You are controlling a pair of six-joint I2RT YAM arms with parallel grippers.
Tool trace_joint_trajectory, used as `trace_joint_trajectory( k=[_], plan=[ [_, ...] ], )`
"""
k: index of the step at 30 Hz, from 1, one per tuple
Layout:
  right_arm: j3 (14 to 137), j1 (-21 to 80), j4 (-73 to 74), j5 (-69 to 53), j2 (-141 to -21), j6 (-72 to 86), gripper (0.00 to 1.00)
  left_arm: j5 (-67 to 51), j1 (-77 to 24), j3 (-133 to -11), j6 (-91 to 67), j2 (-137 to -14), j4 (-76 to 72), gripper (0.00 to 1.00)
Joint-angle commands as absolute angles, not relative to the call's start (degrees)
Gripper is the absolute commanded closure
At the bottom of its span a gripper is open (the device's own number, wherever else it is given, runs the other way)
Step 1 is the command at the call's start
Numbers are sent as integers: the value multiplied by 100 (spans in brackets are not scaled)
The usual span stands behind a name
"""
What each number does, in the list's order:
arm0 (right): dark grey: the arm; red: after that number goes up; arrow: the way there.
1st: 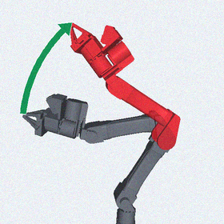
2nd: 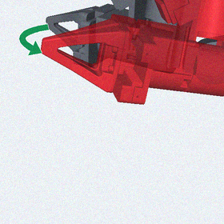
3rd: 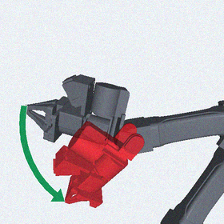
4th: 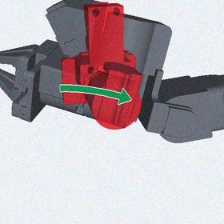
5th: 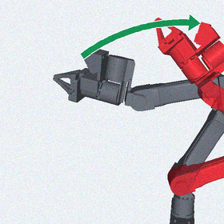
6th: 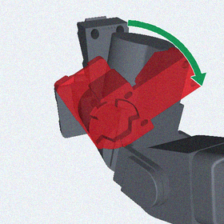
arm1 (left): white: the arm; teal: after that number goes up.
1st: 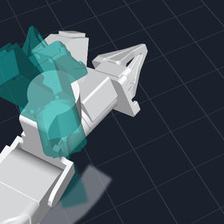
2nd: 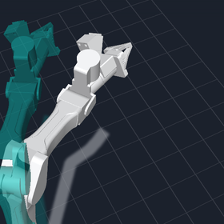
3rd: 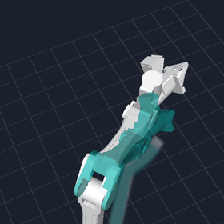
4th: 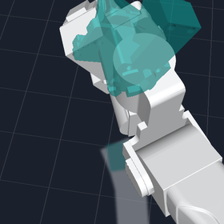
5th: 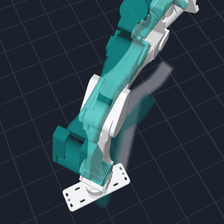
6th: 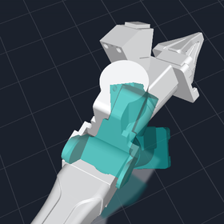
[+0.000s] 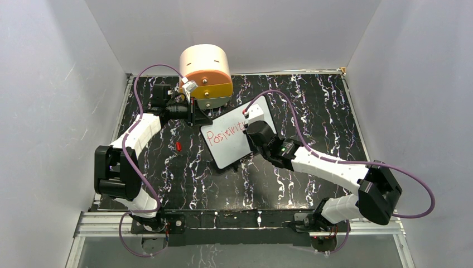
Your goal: Write a sentence on the whiteboard
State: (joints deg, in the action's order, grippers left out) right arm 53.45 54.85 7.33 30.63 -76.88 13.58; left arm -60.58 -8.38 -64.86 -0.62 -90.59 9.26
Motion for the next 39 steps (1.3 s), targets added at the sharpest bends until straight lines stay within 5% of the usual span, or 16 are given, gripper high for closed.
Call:
trace_joint_trajectory(
  k=[1,39],
  plan=[
    [5580,5474,874,2743,-7798,1514,100,-5700,-888,-6385,114,-9151,1280,100],
    [5021,5521,793,2966,-6694,820,100,-5650,-888,-6355,107,-9021,1275,100]
  ],
)
